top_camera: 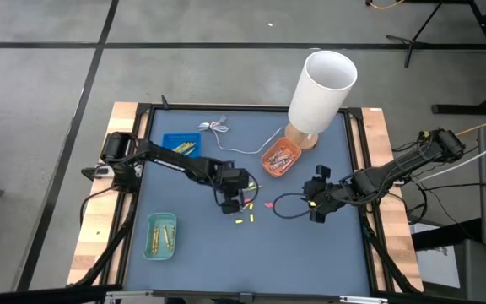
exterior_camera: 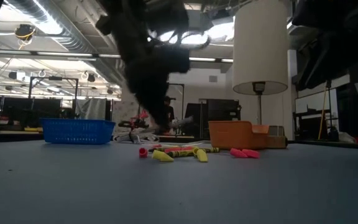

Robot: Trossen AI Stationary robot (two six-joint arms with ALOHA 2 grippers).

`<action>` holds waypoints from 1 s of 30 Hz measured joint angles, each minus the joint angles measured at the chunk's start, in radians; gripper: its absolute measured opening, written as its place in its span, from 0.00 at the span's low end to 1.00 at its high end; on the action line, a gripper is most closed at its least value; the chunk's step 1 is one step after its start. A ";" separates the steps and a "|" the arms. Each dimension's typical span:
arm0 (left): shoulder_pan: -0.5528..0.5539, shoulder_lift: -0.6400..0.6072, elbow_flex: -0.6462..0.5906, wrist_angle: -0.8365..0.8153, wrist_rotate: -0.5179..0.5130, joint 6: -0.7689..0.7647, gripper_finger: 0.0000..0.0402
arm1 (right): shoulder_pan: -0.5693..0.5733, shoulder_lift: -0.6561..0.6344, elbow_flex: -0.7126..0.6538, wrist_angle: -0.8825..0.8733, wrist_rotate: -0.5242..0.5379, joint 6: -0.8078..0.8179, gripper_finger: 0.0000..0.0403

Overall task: Sort crayons
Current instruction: Put the gray crayon into the orange bin

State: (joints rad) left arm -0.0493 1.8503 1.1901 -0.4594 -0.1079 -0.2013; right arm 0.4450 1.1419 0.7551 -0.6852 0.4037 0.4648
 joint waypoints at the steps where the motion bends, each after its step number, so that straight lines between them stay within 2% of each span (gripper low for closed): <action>1: 0.002 0.000 0.010 0.025 -0.002 0.008 0.02 | 0.000 0.000 0.000 0.001 0.000 0.000 0.41; 5: 0.024 0.000 0.034 0.160 -0.006 0.026 0.02 | 0.000 0.000 0.000 0.007 0.000 0.000 0.41; 13: 0.120 0.024 0.037 0.559 -0.006 0.028 0.02 | 0.000 0.000 0.000 0.007 0.000 -0.001 0.41; 19: 0.178 0.083 0.037 0.753 -0.008 0.027 0.02 | 0.000 0.000 0.000 0.012 0.000 -0.001 0.41; 23: 0.195 0.121 0.037 0.815 -0.008 0.025 0.02 | 0.000 0.000 0.000 0.014 0.005 -0.002 0.41; 30: 0.207 0.140 0.036 0.807 -0.010 0.025 0.02 | 0.000 0.000 0.000 0.035 0.017 -0.008 0.41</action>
State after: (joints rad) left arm 0.1577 1.9907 1.2263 0.3481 -0.1176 -0.1760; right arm 0.4450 1.1423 0.7551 -0.6497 0.4205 0.4564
